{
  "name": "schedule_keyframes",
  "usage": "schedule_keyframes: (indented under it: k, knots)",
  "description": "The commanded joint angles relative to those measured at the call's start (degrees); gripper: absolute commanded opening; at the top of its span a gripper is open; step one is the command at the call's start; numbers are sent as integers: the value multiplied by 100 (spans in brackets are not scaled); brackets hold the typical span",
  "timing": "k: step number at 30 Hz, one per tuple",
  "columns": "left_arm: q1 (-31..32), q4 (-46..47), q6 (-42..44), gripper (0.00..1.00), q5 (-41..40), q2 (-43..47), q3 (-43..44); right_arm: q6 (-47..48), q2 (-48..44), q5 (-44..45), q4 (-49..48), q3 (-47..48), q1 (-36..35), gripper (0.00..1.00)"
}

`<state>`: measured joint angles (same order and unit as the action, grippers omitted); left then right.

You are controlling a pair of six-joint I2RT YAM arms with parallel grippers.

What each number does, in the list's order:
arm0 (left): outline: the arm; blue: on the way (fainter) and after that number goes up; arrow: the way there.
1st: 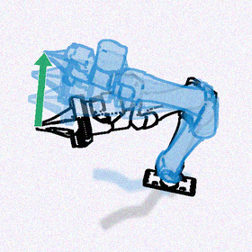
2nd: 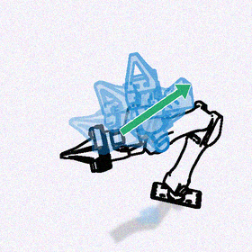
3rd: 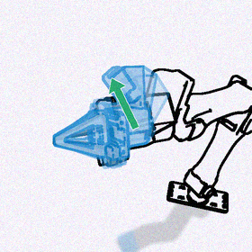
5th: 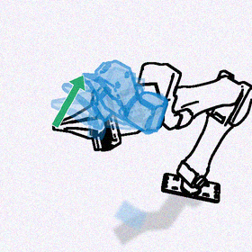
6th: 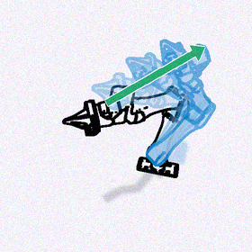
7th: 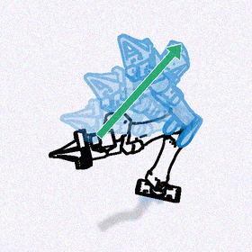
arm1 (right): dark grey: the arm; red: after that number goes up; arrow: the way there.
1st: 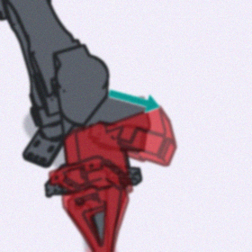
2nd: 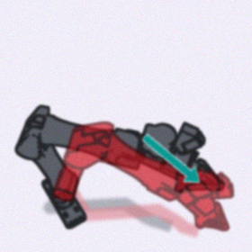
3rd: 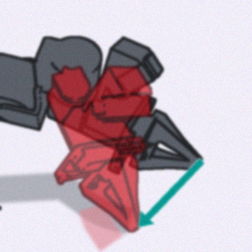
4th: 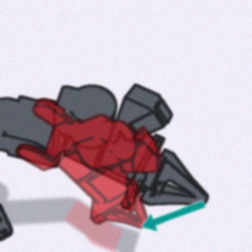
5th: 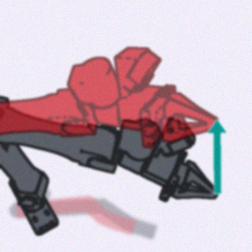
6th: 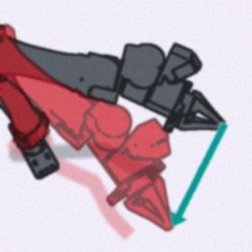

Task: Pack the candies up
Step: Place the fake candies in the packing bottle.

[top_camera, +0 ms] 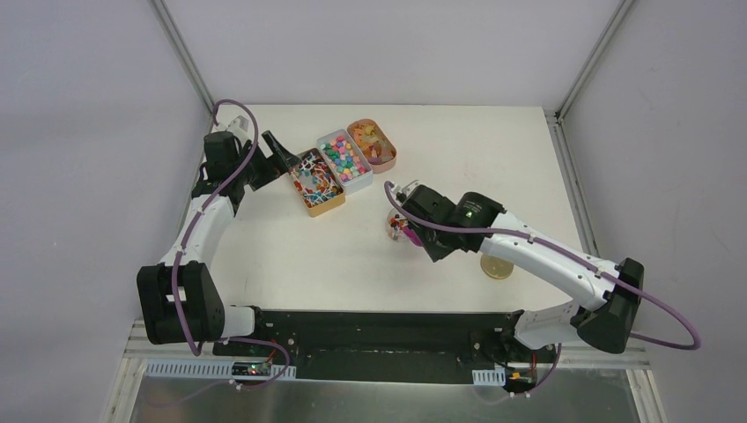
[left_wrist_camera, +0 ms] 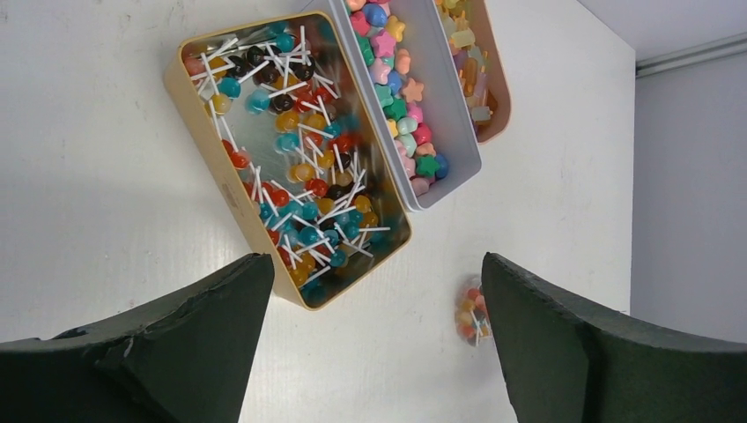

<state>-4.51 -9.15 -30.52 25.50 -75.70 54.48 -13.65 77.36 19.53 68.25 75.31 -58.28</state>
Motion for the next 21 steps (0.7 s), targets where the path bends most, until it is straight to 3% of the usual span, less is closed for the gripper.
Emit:
schedule_keyframes:
  k: [1, 8, 21]
  knots:
    - [20, -34, 117, 93, -179, 218, 45, 77, 38, 173, 273, 396, -24, 0]
    - [12, -104, 99, 99, -338, 205, 43, 111, 16, 118, 332, 533, -25, 0]
    - [-78, -189, -6, 97, -589, 177, 33, 565, -202, -77, -94, 660, -20, 0]
